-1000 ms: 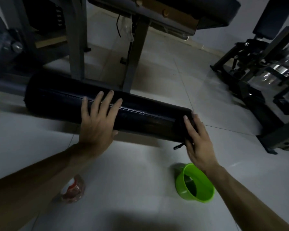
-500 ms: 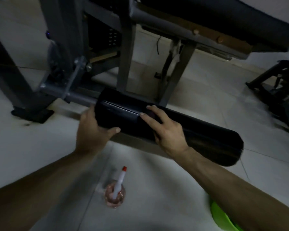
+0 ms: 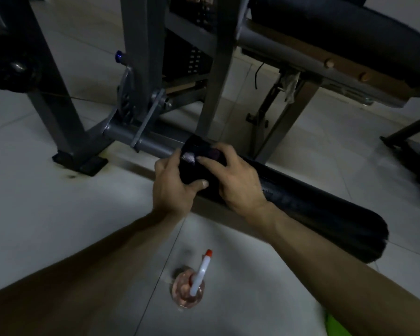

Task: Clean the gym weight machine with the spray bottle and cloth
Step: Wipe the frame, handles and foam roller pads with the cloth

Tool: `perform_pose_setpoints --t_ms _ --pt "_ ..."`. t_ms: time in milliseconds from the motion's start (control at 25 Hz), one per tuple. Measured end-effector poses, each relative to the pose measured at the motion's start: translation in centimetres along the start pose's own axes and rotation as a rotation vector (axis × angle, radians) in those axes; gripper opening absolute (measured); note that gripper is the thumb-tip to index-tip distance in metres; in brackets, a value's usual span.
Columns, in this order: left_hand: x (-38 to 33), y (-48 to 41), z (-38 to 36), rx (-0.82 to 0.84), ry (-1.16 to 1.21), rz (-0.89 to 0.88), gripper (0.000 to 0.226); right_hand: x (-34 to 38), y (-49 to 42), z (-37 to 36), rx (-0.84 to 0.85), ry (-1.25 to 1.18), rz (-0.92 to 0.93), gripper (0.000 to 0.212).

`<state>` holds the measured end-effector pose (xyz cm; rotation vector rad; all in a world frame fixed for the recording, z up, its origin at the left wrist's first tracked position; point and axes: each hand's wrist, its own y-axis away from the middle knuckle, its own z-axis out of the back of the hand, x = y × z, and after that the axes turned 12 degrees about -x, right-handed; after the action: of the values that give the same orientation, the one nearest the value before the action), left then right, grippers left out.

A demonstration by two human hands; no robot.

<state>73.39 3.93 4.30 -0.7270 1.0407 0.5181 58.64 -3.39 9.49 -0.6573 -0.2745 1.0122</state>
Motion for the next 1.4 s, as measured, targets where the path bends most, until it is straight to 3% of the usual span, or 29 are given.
perform_pose_setpoints --t_ms 240,480,640,840,960,1080,1240,1400 --pt "-3.0 1.4 -1.6 -0.034 -0.065 0.056 0.109 -7.2 10.4 6.6 -0.01 0.14 -0.066 0.049" --pt "-3.4 2.7 -3.2 -0.139 -0.152 0.059 0.112 -13.7 23.6 15.6 -0.015 0.297 -0.468 0.075" --pt "-3.4 2.9 -4.1 -0.158 -0.128 0.042 0.11 -14.7 26.4 17.1 -0.078 0.296 -0.626 0.077" --pt "-0.8 2.6 -1.5 -0.026 -0.107 -0.097 0.115 -10.3 18.5 10.8 -0.13 0.109 -0.453 0.057" --pt "1.0 2.2 0.1 0.01 -0.048 -0.069 0.098 -6.3 11.9 6.2 -0.069 0.031 -0.262 0.046" --pt "1.7 2.1 0.0 -0.001 0.037 -0.018 0.083 -2.3 5.7 1.9 -0.058 -0.024 -0.123 0.048" --pt "1.9 2.2 0.0 -0.007 0.06 0.008 0.081 2.7 -1.4 -2.3 -0.045 -0.081 -0.041 0.052" --pt "1.1 1.9 -0.1 -0.008 0.112 0.024 0.067 3.5 -3.4 -3.3 -0.012 -0.073 0.03 0.05"
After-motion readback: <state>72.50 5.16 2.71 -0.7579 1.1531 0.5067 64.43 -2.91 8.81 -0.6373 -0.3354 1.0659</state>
